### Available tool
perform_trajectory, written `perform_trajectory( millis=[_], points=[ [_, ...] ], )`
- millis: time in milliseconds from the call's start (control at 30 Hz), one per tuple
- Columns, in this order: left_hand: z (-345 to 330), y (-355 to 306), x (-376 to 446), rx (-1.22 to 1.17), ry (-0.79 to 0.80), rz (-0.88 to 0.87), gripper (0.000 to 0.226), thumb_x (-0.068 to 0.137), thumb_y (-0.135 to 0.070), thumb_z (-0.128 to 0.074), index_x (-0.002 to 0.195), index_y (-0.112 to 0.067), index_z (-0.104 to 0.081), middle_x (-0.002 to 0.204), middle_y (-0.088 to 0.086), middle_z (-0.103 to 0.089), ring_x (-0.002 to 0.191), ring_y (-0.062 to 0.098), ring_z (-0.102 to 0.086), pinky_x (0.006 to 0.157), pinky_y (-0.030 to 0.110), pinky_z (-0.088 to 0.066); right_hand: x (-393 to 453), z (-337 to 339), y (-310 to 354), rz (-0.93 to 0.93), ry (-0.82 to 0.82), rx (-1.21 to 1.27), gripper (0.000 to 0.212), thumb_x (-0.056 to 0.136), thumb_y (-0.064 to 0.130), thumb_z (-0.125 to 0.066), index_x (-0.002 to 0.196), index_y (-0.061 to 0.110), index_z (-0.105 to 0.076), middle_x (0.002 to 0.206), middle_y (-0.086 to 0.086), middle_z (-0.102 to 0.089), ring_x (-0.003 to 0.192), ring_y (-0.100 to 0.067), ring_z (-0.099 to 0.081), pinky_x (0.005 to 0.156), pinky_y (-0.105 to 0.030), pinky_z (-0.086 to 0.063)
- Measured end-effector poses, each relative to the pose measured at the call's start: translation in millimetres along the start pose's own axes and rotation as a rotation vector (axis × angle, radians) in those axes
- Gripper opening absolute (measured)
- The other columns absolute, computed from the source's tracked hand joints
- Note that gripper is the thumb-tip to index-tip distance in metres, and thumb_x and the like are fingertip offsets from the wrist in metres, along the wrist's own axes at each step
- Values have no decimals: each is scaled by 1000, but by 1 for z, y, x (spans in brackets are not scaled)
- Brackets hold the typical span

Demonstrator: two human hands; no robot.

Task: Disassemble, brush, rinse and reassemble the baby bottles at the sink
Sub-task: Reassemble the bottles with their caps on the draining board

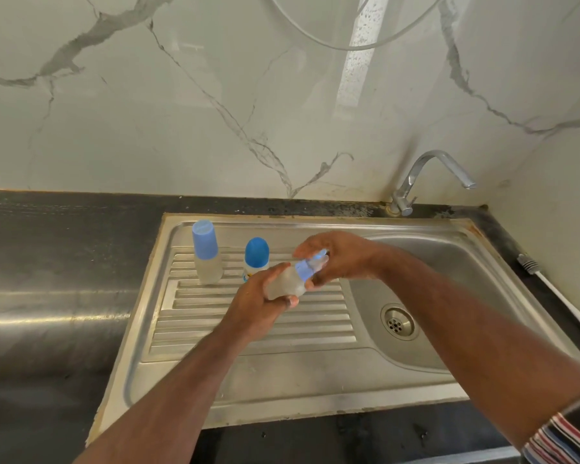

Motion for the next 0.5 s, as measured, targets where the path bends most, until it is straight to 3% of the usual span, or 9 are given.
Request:
perform_trajectory(
  millis=[67, 133, 200, 267, 300, 367, 433, 500],
  points=[
    [-2, 0, 2, -5, -19, -7, 59, 84, -16, -81, 136, -32, -59, 112, -23, -63, 101, -16, -56, 78, 3, -39, 0, -8, -5, -55, -49, 88, 30, 86, 39, -76, 104, 15, -71, 95, -3, -75, 83, -17, -74, 79, -35, -60],
    [-4, 0, 0, -7, -24, 0, 59, 85, -16, -80, 137, -33, -57, 114, -25, -61, 101, -15, -55, 77, 0, -38, 4, -19, -15, -224, -61, 154, 57, 97, 61, -49, 94, 6, -64, 77, -15, -74, 61, -24, -73, 59, -32, -60],
    [-6, 5, 0, 7, -21, 12, 58, 86, -16, -78, 135, -38, -55, 113, -26, -58, 99, -15, -53, 77, 1, -36, 3, -24, -18, -291, 5, 127, 71, 95, 70, -35, 112, 5, -60, 95, -20, -74, 70, -26, -73, 66, -34, -60],
    [-5, 7, 1, 11, -33, 7, 55, 85, -14, -79, 126, -43, -56, 108, -26, -61, 96, -16, -55, 75, 3, -37, 4, -15, -8, -130, 42, 29, 56, 95, 54, -58, 132, 13, -57, 128, -10, -65, 106, -24, -66, 90, -36, -53],
    [-4, 6, 1, 15, -39, -4, 54, 84, -13, -79, 123, -43, -57, 106, -24, -63, 95, -16, -56, 75, 5, -39, 2, -10, -1, -36, 17, -26, 52, 88, 42, -73, 133, 19, -59, 131, -2, -63, 113, -18, -61, 94, -33, -48],
    [-3, 8, 4, 17, -52, -26, 52, 82, -12, -81, 122, -39, -61, 105, -18, -68, 96, -11, -59, 76, 13, -42, 3, -7, -1, 7, -63, -50, 47, 76, 28, -84, 120, 22, -70, 116, 5, -69, 103, -12, -64, 84, -26, -49],
    [-5, 9, 3, 17, -65, -26, 54, 82, -14, -81, 127, -37, -61, 111, -16, -68, 100, -4, -60, 79, 17, -44, 6, -17, -10, -87, -89, 107, 32, 81, 35, -80, 102, 11, -74, 92, -2, -76, 80, -15, -74, 72, -25, -57],
    [-8, 12, 1, 73, -69, -28, 60, 85, -19, -79, 139, -34, -57, 123, -15, -64, 109, 2, -58, 87, 18, -44, 10, -24, -21, -188, -105, 184, 41, 89, 45, -70, 88, 4, -70, 76, -8, -75, 65, -19, -74, 65, -28, -59]
  ],
)
Point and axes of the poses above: each hand's wrist, its own x-axis towards the middle knuckle, its own z-axis out of the back of the hand, y = z × x, the point moved 9 cm from there along x, towards the middle knuckle
